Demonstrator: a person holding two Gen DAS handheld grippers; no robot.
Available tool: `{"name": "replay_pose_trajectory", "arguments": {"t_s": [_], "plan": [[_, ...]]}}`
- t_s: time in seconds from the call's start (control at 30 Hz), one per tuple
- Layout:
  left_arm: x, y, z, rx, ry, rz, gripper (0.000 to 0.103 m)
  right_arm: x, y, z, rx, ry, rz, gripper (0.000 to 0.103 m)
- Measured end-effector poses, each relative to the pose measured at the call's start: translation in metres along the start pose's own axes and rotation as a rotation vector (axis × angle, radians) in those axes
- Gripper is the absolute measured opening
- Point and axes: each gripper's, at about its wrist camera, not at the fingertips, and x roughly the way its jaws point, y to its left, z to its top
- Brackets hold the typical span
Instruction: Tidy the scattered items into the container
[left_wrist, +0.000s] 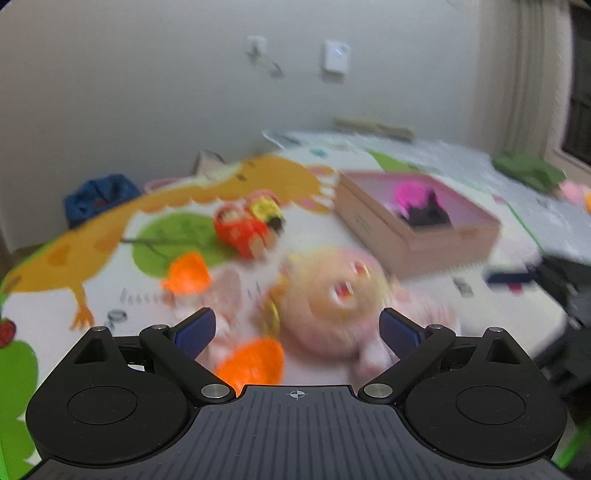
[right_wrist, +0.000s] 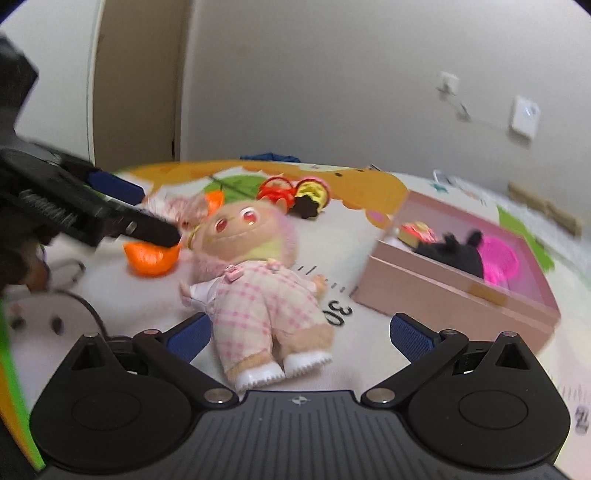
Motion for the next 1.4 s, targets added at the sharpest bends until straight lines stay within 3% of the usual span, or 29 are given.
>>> {"name": "replay_pose_trajectory", "arguments": {"t_s": [0.17, 0.27, 0.33, 0.4, 0.5, 0.7, 0.77, 0.83, 0.9, 0.97, 1.17, 1.4], "plan": [[0.017, -0.004, -0.010, 0.154, 0.055, 0.123, 0.098, 0.027, 0.004, 0.010, -0.030, 0.046, -0.010, 0.103], [0.031, 0.005, -0.011, 0.213, 0.055, 0.255, 0.099, 0.027, 0.004, 0.012, -0.045, 0.042, -0.034, 0.103], [0.040, 0.012, -0.009, 0.242, 0.040, 0.354, 0.098, 0.025, 0.005, 0.012, -0.060, 0.037, -0.054, 0.103], [0.042, 0.020, -0.003, 0.213, 0.021, 0.401, 0.098, 0.023, 0.006, 0.012, -0.074, 0.036, -0.068, 0.103], [0.027, 0.033, 0.007, 0.077, -0.017, 0.297, 0.098, 0.021, 0.007, 0.014, -0.085, 0.038, -0.043, 0.103], [0.014, 0.050, 0.024, -0.275, -0.014, -0.064, 0.098, 0.038, 0.010, 0.022, -0.069, 0.058, 0.052, 0.103], [0.023, 0.044, 0.033, -0.311, 0.001, -0.126, 0.098, 0.046, 0.008, 0.023, -0.024, 0.079, 0.075, 0.103], [0.035, 0.032, 0.037, -0.279, 0.007, -0.118, 0.098, 0.053, 0.006, 0.021, 0.003, 0.103, 0.076, 0.101], [0.048, 0.020, 0.041, -0.246, 0.024, -0.102, 0.098, 0.054, 0.007, 0.017, -0.004, 0.117, 0.079, 0.081], [0.058, 0.015, 0.040, -0.253, 0.045, -0.122, 0.098, 0.048, 0.008, 0.012, -0.015, 0.121, 0.091, 0.076], [0.064, -0.004, 0.029, -0.242, 0.095, -0.181, 0.098, 0.020, 0.010, -0.006, -0.023, 0.106, 0.096, 0.075], [0.065, -0.028, 0.023, -0.212, 0.137, -0.185, 0.098, -0.010, 0.023, -0.021, -0.017, 0.090, 0.090, 0.074]]}}
